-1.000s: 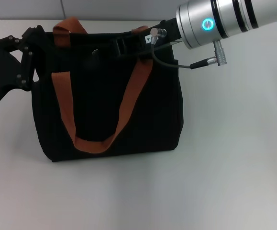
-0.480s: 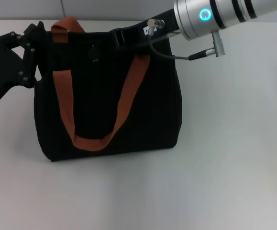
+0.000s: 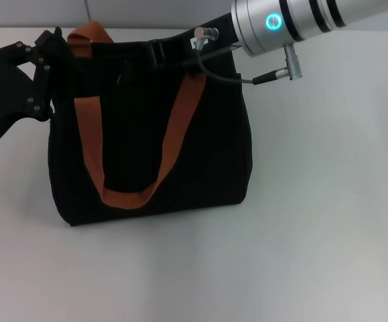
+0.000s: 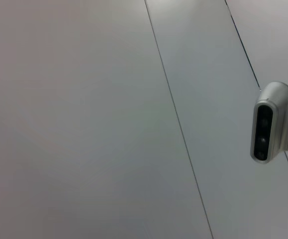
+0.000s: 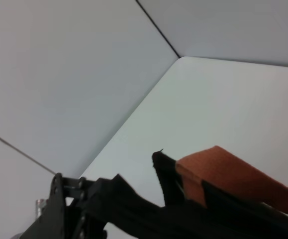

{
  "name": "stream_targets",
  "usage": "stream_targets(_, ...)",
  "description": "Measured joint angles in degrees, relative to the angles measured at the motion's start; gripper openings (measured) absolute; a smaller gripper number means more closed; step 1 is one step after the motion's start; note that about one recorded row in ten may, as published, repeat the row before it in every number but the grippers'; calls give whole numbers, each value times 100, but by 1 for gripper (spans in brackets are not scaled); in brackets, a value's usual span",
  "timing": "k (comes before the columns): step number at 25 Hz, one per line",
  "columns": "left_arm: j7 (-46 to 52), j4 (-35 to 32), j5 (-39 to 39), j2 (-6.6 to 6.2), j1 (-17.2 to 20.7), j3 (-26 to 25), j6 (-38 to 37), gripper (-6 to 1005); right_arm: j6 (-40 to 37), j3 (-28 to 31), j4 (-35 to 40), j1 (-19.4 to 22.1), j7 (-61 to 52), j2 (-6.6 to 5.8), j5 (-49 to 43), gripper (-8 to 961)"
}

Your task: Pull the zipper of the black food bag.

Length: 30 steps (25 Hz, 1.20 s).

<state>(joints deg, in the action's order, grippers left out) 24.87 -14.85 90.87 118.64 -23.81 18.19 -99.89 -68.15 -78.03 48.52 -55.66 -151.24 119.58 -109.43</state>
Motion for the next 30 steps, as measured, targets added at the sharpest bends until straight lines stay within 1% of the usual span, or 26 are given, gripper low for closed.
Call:
stream_targets(1,0,0,0,0,0,0,-2,17,28,-9,-23,5,0,1,19,175)
stream_targets(3,0,0,0,0,0,1,-8,17,43,9,-57,26,1,4,83,86)
stream_targets(12,0,0,0,-5,-1,0,-21,17,91,61,-59,270,34,1,509,131)
stream_targets(20,0,4,0,-8,0,0,-54,17,177,-14,-154,232,38,14,513,194)
stream_targets(25,0,8,0,-9,7,0,-58,17,274,-20,26,298,50,6,445,209)
stream_targets(30,0,8,0,-9,8,0,-59,16,344,-20,176,330,60,-1,169,206)
